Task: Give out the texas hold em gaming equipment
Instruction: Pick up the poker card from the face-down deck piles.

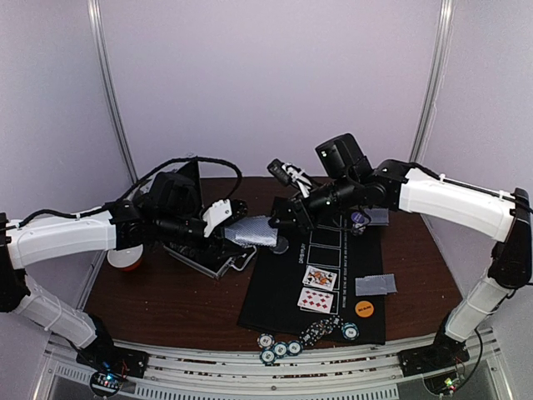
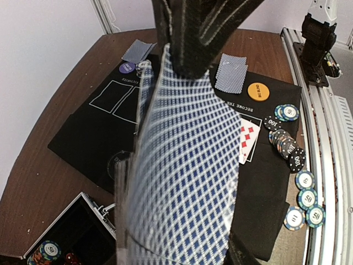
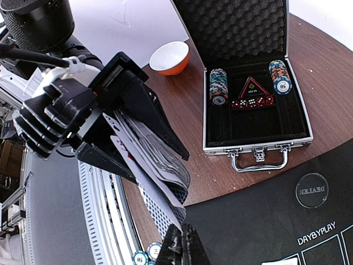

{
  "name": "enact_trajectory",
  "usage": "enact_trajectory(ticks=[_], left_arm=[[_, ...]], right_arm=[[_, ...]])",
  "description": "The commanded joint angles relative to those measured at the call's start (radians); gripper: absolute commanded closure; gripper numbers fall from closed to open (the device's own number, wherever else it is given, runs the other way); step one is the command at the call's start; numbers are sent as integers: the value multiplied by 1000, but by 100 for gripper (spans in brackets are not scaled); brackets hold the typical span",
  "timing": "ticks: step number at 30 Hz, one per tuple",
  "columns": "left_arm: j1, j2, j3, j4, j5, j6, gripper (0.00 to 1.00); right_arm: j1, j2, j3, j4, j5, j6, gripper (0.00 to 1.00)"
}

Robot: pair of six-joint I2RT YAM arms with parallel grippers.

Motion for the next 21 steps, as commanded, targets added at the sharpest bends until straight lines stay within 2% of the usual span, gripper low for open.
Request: enact_trajectory(ticks=[1,9,15,19,20,21], left_arm=[[-1,-24,7,43,19,-8,59],[-1,-33,7,46,25,-11,59],[-1,-35,7,46,26,-13,59],[0,-36,7,46,25,-12,59],[0,-35,7,47,27,-14,59],[-1,-34,8,47,27,-14,59]], right_arm=[[-4,-34,39,-33,5,-26,99],[-22,-70,45,-26,-66,-44,100],[-88,-150,29,-20,-82,-56,100],[-189,-247,-17,-11,18,-87,100],[-211,-274,-41,2,89,-102,100],[-222,-295,-65,10,230,-130,100]])
